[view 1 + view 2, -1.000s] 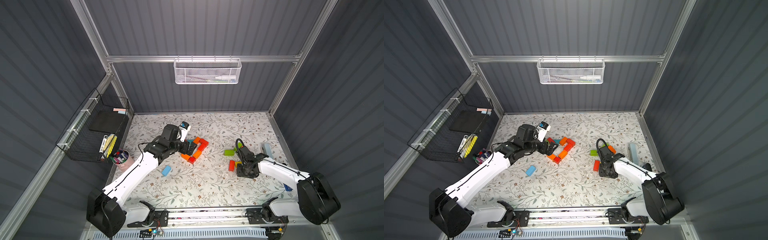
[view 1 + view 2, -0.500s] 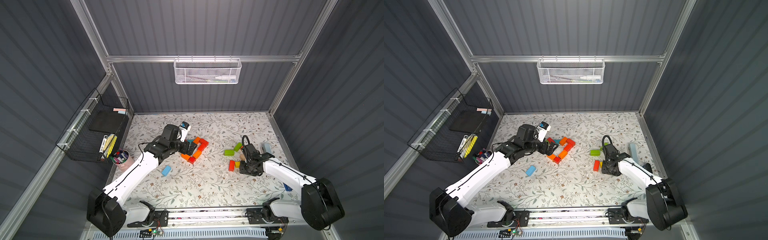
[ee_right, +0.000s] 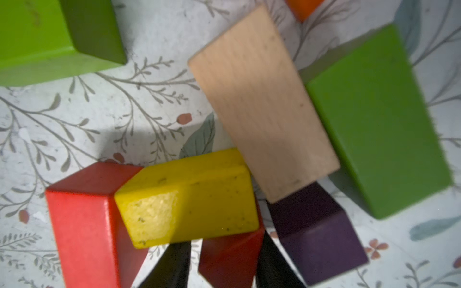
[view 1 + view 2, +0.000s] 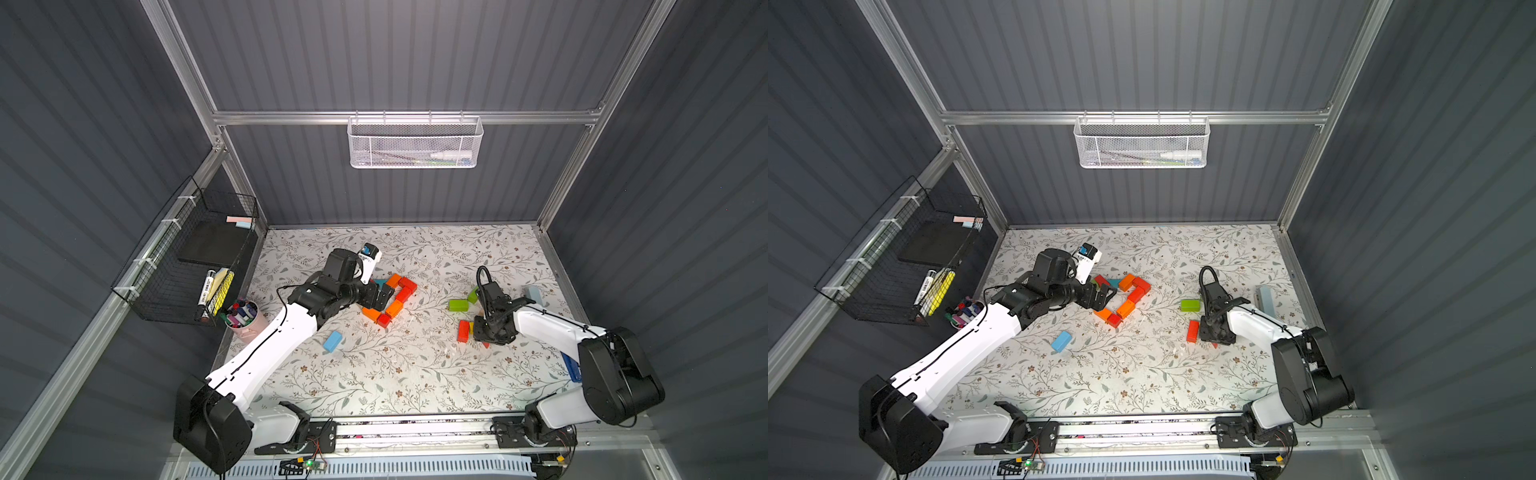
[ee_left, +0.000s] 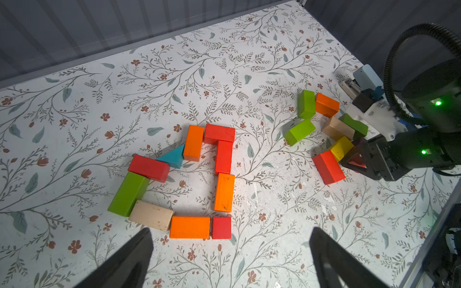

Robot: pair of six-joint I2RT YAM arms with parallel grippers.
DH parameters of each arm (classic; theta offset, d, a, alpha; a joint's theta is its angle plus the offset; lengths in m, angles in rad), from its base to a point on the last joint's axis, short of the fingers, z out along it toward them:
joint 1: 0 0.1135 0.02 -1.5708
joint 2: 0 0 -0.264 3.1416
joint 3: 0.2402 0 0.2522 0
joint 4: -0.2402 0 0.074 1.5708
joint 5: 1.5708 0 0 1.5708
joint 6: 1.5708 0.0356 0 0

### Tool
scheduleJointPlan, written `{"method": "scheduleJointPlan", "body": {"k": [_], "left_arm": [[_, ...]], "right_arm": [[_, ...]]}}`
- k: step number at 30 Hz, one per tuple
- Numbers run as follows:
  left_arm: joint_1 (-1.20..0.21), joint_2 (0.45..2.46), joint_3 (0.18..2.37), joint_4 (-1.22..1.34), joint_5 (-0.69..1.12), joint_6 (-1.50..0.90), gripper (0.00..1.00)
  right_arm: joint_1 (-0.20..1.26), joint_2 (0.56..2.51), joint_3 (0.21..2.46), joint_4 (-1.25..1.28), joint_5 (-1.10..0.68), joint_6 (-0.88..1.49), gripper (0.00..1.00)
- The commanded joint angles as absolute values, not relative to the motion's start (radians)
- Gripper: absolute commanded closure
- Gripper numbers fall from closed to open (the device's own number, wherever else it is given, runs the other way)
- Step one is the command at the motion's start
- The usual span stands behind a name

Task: Assemble a heart with building blocks
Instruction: Pick up the building block from the center of the board, then place the building block at the center of the board.

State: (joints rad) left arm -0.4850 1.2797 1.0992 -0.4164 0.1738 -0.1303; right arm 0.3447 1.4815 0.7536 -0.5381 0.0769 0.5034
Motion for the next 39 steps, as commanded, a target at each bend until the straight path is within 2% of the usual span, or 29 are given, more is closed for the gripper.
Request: {"method": "scheduleJointPlan", "body": {"k": [1, 6, 12, 18, 20, 23, 28, 33, 39], "left_arm": [[-0.480, 1.280, 1.086, -0.422, 0.186, -0.120, 0.01], [-0.480, 1.285, 1.087, -0.422, 0.190, -0.120, 0.01], [-0.480, 1.287, 1.086, -0.423, 0.190, -0.120, 0.01], [-0.479, 1.290, 1.090, -0.426, 0.192, -0.121, 0.01], [-0.480, 1.287, 1.092, -0.429, 0.185, -0.125, 0.01], [-0.479, 1.269, 1.098, -0.456, 0.129, -0.132, 0.01], [-0.477, 1.236, 1.090, -0.468, 0.059, -0.137, 0.01], [-0.477, 1.235, 1.091, -0.472, 0.053, -0.142, 0.01], [-0.476, 1.248, 1.092, -0.472, 0.061, -0.144, 0.01]], "right_arm": [[0.341, 1.490, 0.766, -0.536, 0.096, 0.500, 0.61], [0.341, 1.474, 0.759, -0.540, 0.094, 0.483, 0.67], [0.363, 1.415, 0.779, -0.587, 0.072, 0.462, 0.69], [0.520, 1.348, 0.873, -0.671, 0.113, 0.357, 0.70], [0.585, 1.354, 0.905, -0.656, 0.058, 0.271, 0.71], [0.692, 1.398, 0.944, -0.603, -0.003, 0.151, 0.71], [0.770, 1.574, 1.088, -0.648, -0.037, 0.052, 0.70], [0.799, 1.727, 1.182, -0.681, -0.053, -0.002, 0.70], [0.801, 1.821, 1.212, -0.700, -0.032, -0.064, 0.69]]}}
